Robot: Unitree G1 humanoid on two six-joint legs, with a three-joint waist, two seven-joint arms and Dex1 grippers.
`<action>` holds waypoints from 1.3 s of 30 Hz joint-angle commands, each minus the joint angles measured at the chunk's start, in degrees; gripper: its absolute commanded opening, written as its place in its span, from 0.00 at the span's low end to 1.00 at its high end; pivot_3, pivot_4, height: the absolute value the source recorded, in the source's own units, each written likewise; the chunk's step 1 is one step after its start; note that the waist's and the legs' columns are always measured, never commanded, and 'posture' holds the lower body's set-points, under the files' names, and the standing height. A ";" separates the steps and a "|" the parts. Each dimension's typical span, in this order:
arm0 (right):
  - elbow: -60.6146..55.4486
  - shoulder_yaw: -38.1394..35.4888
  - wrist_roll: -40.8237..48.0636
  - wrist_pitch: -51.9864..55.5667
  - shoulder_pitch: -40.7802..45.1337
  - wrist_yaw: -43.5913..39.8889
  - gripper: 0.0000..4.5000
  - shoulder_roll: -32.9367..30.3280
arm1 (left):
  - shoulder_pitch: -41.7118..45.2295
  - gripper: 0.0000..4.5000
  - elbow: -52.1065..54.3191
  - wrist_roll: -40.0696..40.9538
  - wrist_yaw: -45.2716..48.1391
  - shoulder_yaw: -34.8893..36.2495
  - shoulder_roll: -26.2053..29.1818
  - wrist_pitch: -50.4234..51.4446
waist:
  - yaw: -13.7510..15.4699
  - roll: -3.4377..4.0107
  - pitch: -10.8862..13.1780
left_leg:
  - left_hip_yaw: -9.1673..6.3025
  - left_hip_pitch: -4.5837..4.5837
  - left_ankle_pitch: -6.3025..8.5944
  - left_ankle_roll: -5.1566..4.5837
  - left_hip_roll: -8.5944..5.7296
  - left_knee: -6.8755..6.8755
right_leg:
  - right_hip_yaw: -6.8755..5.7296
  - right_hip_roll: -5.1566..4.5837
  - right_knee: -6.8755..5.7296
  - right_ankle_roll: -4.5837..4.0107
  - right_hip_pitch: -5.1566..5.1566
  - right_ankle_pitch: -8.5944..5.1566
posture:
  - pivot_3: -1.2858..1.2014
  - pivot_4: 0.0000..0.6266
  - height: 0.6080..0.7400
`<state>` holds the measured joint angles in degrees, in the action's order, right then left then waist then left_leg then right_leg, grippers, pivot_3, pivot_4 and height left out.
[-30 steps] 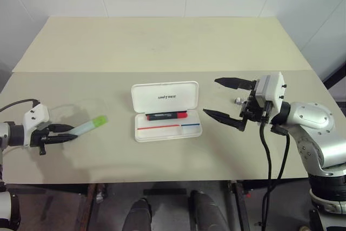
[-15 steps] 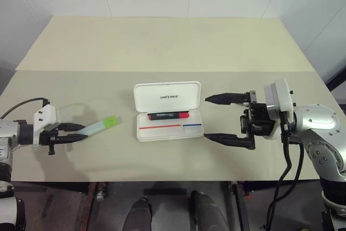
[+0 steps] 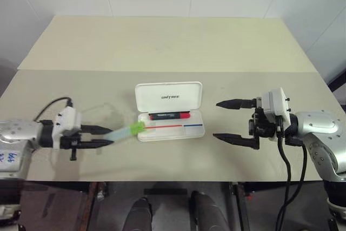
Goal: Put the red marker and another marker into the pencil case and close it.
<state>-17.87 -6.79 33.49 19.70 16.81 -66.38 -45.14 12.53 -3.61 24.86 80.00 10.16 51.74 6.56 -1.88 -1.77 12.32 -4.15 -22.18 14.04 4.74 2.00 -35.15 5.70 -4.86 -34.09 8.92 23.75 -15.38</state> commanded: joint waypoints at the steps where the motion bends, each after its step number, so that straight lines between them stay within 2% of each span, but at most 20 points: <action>1: -1.13 -3.00 -0.42 -1.57 -1.56 0.81 1.00 -1.14 | 0.90 0.22 2.58 1.09 -2.20 -0.10 -1.03 1.49 | 0.03 0.00 0.00 | 0.00 0.00 0.00 0.00 0.00 -0.02 | 0.00 0.00 0.01 -0.06 0.00 -0.03 | 0.52 0.24 1.00; 6: -1.99 -4.23 -0.56 -1.59 -2.84 3.13 1.00 -0.93 | 3.72 0.22 1.44 -0.95 -4.71 -2.49 -3.09 1.53 | -0.03 0.00 0.00 | 0.04 0.01 -0.02 0.00 0.00 -0.10 | 0.03 -0.01 0.17 -0.58 -0.08 -0.26 | 0.52 0.24 1.00; 17: -7.39 -5.61 -0.03 -0.73 -7.28 8.69 1.00 -0.12 | 15.88 0.22 -1.61 -7.43 -5.69 -13.44 -8.40 0.69 | 0.14 -0.01 0.00 | 0.02 0.00 -0.03 -0.01 -0.01 -0.16 | 0.04 0.02 0.12 -0.52 -0.11 -0.22 | 0.52 0.24 1.00; 22: -9.87 -5.95 0.37 -0.30 -8.84 11.30 1.00 0.34 | 19.69 0.22 -3.93 -10.19 -6.03 -15.96 -9.53 0.42 | 0.10 -0.01 0.00 | 0.02 0.01 -0.04 -0.01 -0.01 -0.16 | 0.06 0.04 0.11 -0.42 -0.11 -0.17 | 0.52 0.24 1.00; 25: -11.29 -6.39 0.69 0.03 -9.88 12.58 1.00 0.47 | 21.06 0.22 -4.38 -11.46 -6.66 -17.15 -10.28 1.11 | 0.17 -0.01 0.00 | 0.02 0.00 -0.03 -0.01 -0.01 -0.16 | 0.07 0.05 0.12 0.04 -0.11 0.09 | 0.52 0.24 1.00; 39: -13.23 -6.72 1.28 0.19 -11.36 15.25 1.00 0.55 | 20.00 0.22 0.10 -13.02 -7.85 -19.32 -9.71 6.37 | 0.18 -0.01 0.00 | 0.02 -0.01 -0.03 -0.01 -0.01 -0.16 | 0.13 0.08 0.14 0.00 -0.11 0.06 | 0.52 0.24 1.00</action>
<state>-29.10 -11.80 33.97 20.28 5.56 -51.57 -44.81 32.75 -6.39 11.55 72.05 -9.52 41.35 12.39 -1.70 -1.79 12.32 -4.13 -22.19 14.00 4.73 2.00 -35.31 5.83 -4.79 -33.95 8.91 23.63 -15.32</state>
